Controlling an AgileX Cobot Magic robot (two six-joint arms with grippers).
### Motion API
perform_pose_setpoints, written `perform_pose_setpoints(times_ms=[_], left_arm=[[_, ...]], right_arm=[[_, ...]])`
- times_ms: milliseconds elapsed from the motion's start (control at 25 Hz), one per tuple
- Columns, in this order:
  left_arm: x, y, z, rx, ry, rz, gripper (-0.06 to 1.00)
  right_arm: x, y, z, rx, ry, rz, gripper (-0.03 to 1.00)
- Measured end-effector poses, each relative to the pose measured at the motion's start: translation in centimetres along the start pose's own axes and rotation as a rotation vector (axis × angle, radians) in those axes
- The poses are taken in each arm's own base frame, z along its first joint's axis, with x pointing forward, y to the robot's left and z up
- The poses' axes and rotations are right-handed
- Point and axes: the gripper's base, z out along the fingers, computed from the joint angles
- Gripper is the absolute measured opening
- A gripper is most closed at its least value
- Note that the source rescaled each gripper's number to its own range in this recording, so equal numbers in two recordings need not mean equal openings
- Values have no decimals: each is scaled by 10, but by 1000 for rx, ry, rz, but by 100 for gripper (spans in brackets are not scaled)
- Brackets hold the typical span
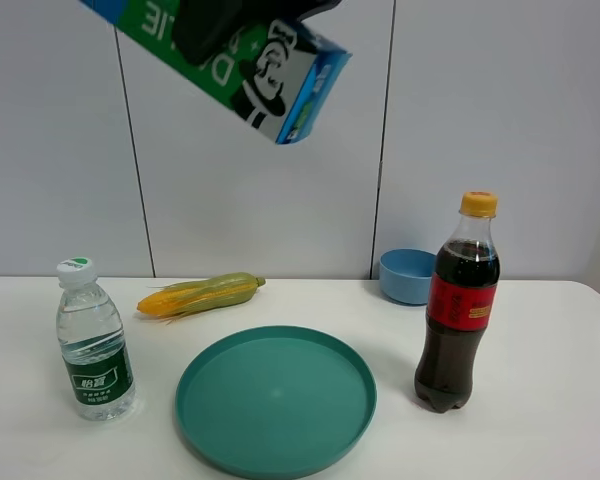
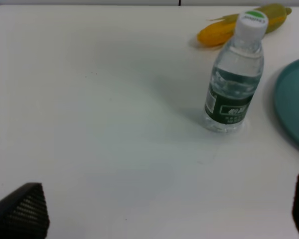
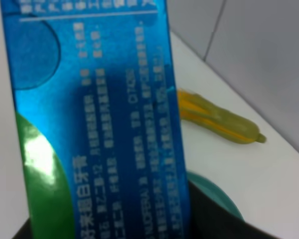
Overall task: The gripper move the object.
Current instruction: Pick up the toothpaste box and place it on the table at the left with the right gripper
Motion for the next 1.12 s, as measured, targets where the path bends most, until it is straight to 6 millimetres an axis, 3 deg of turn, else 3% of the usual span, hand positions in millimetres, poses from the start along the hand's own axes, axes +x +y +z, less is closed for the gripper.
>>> perform_pose_setpoints(times_ms=[280, 440, 560, 680, 840, 1120], left_arm=[[0, 0, 0, 0, 0, 0, 100], [0, 0, 0, 0, 0, 0, 100], [0, 0, 0, 0, 0, 0, 100], [0, 0, 0, 0, 0, 0, 100], [0, 0, 0, 0, 0, 0, 100], [0, 0, 0, 0, 0, 0, 100]], right_arm=[[-36, -22, 39, 93, -110, 47, 0], [-60, -35, 62, 117, -197, 171, 0], [-68, -44, 92, 123, -225, 287, 0], [-60, -56, 127, 133, -213, 399, 0], [-33, -69, 178, 142, -148, 540, 0], [15, -70, 244, 143, -42, 671, 0]])
